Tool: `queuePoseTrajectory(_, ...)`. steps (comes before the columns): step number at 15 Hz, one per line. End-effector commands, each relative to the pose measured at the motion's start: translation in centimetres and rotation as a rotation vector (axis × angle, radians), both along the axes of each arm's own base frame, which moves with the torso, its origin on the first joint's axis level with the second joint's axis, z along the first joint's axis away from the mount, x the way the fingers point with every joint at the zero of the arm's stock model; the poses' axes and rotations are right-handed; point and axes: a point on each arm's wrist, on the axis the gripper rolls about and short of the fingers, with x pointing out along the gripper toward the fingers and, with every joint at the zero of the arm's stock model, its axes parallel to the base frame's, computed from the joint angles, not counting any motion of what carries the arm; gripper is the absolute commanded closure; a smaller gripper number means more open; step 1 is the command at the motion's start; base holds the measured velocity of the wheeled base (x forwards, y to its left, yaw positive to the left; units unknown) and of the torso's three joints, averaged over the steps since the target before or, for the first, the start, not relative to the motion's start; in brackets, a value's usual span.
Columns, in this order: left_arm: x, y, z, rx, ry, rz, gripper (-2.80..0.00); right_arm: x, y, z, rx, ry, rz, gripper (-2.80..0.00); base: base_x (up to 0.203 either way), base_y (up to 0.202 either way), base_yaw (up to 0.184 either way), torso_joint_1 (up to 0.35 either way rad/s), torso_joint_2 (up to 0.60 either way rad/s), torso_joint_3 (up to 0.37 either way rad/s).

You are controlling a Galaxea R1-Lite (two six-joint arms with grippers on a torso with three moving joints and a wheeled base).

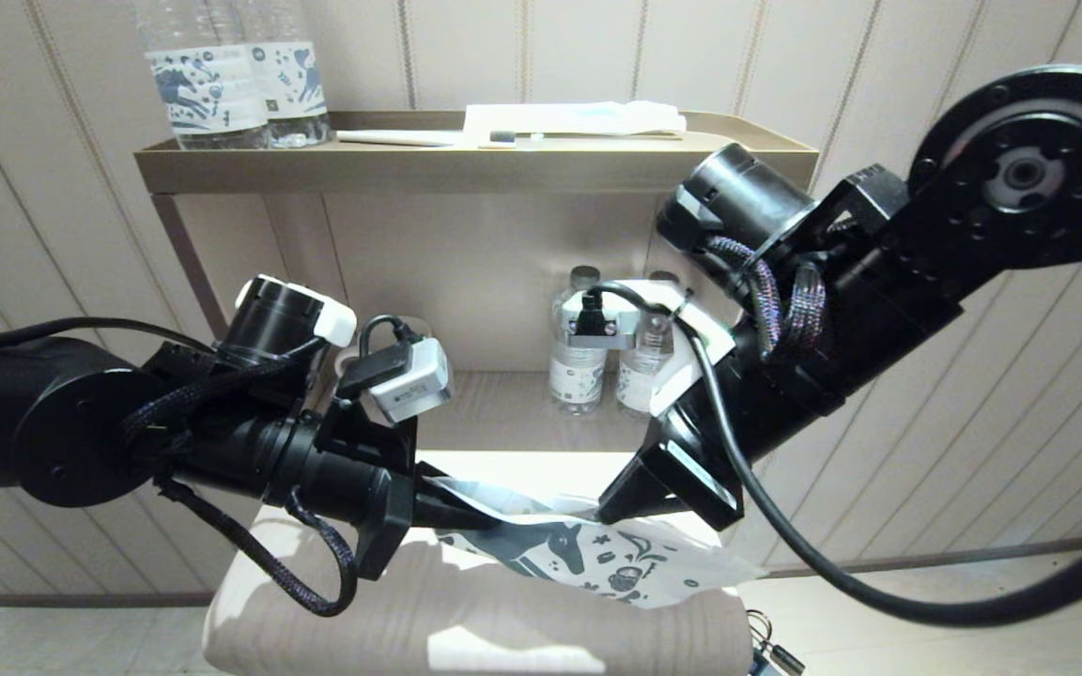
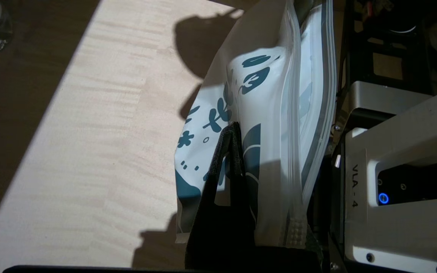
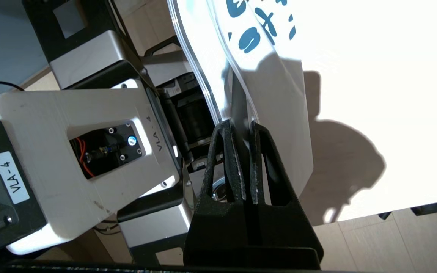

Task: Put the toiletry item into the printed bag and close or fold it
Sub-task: Place the toothbrush in the storage bag

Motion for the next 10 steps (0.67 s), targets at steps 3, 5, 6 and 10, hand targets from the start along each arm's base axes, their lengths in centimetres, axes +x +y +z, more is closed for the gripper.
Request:
queuePoseTrajectory(3, 0.17, -0.11, -0.28, 0.003, 0.008, -0.004, 0.00, -0.28, -0.20, 0.36, 0.004, -0.008, 0.000, 0.00, 0.000, 0.000, 0.000, 0.000, 0.00, 0.000)
queuePoseTrajectory(5, 0.24, -0.15, -0.40, 0.005, 0.011, -0.004, 0.00, -0.25, -0.17, 0.51, 0.013, -0.017, -0.001, 0.00, 0.000, 0.000, 0.000, 0.000, 0.00, 0.000)
queuePoseTrajectory(6, 0.25, -0.15, -0.42, 0.005, 0.011, -0.004, 0.00, -0.23, -0.10, 0.52, 0.018, -0.019, -0.001, 0.00, 0.000, 0.000, 0.000, 0.000, 0.00, 0.000)
queuePoseTrajectory(10, 0.27, -0.16, -0.38, 0.004, 0.010, -0.004, 0.00, -0.56, 0.60, 0.37, 0.022, -0.013, 0.015, 0.00, 0.000, 0.000, 0.000, 0.000, 0.00, 0.000)
